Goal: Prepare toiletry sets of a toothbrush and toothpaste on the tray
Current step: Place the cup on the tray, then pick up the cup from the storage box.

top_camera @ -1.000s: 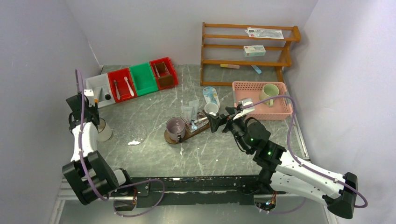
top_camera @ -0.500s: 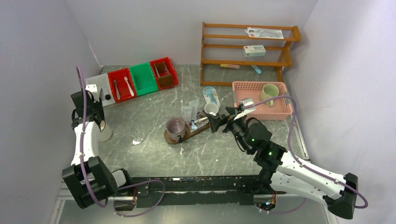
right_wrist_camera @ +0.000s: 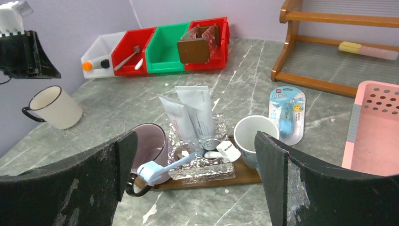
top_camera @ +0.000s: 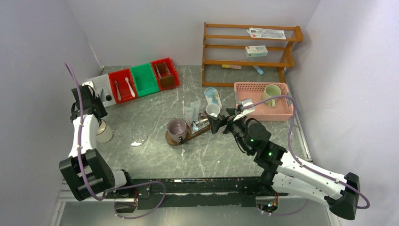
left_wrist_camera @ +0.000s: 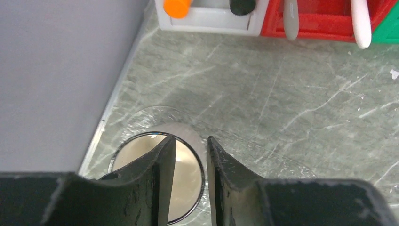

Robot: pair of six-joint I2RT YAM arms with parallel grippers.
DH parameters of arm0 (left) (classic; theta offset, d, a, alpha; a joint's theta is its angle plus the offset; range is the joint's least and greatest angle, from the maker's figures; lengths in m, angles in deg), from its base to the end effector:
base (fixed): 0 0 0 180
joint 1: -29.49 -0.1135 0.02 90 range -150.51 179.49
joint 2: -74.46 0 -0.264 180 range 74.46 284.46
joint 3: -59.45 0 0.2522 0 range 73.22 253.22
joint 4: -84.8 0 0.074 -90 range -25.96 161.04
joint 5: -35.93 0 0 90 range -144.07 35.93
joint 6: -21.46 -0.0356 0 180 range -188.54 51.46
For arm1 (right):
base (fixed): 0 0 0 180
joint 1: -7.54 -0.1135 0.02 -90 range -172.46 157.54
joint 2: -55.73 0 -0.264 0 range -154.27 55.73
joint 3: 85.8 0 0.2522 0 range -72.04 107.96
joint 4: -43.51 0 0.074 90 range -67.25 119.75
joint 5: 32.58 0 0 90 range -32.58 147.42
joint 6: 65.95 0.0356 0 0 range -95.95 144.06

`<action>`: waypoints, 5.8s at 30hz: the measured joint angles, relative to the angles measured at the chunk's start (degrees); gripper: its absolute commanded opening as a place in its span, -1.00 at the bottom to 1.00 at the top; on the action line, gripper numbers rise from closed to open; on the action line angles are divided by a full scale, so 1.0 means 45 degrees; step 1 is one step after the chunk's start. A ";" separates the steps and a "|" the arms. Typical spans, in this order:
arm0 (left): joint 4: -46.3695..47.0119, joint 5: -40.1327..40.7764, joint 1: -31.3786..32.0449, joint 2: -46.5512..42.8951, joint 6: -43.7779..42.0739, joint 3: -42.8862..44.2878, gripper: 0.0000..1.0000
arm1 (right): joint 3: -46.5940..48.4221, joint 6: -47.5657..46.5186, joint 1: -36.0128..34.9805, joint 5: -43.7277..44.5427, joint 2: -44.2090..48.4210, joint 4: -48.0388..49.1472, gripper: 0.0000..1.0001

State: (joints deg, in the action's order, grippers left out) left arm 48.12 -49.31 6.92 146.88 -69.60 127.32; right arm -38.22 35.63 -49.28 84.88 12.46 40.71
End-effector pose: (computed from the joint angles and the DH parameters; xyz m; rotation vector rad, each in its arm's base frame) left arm 0.2519 0.1079 0.2730 -0.4731 2.2577 0.3079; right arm 0.1149 0.1457 0.3162 -0.2339 1.5584 0.5732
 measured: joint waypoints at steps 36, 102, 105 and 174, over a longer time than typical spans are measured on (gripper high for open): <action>-0.0651 0.3128 0.0738 0.0578 0.3298 -0.0238 -0.10 | 0.0053 -0.0010 0.0000 0.0345 -0.0753 -0.0053 1.00; -0.5153 0.6815 0.0534 0.4444 1.4202 0.2623 -0.87 | 0.0792 -0.0345 0.0000 0.0777 -0.2210 -0.0563 1.00; -0.5168 0.6824 0.0534 0.4532 1.4294 0.2744 -0.85 | 0.0797 -0.0350 0.0000 0.0797 -0.2220 -0.0559 1.00; 0.1263 0.5523 0.9515 -0.7495 0.1996 -0.1263 0.94 | 0.6489 -0.2127 0.7786 0.0364 -0.5110 -0.5081 1.00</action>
State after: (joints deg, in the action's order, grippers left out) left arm 53.81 -24.46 49.74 113.16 -60.62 121.64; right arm -9.02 26.05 -14.24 86.52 -10.53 17.85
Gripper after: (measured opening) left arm 0.968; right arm 0.997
